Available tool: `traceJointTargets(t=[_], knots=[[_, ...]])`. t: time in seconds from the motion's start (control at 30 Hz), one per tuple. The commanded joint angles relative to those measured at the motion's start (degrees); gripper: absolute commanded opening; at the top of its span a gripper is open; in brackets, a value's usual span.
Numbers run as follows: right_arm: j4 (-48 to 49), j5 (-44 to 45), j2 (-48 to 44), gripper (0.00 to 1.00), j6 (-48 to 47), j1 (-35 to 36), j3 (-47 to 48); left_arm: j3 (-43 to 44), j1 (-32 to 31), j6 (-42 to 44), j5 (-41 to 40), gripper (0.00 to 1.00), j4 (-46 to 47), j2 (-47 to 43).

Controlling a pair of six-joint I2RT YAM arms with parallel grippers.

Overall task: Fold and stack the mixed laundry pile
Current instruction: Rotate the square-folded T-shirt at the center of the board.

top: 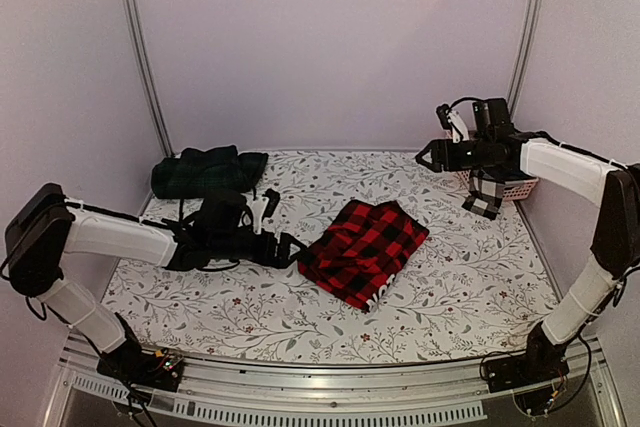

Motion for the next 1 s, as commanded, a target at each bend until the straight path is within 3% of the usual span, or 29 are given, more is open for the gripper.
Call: traceJointTargets(t=[0.0, 0.17, 0.53, 0.77, 0.97], knots=[[3.06, -4.41, 7.49, 0.61, 5.26, -1.54, -1.14, 1.01, -2.16, -3.89, 2.67, 0.96, 4.9, 3.89], [1.24, -0.99, 14.31, 0.52, 3.03, -1.72, -0.87, 0.24, -3.26, -7.72, 4.51, 0.92, 7.92, 8.13], [1.2, -1.76, 20.43, 0.46, -0.47, 0.08, -6.0, -2.0, 0.5, -11.79, 3.32, 0.94, 9.98, 10.48], [3.35, -1.32, 15.5, 0.45, 2.86, 6.76, -17.6, -4.31, 8.21, -8.92, 4.14, 0.99, 8.05, 5.27], [5.59, -0.67, 3.65, 0.48, 13.22, 20.04, -30.06, -5.4, 10.2, -4.96, 2.16, 1.0, 2.78, -1.03]])
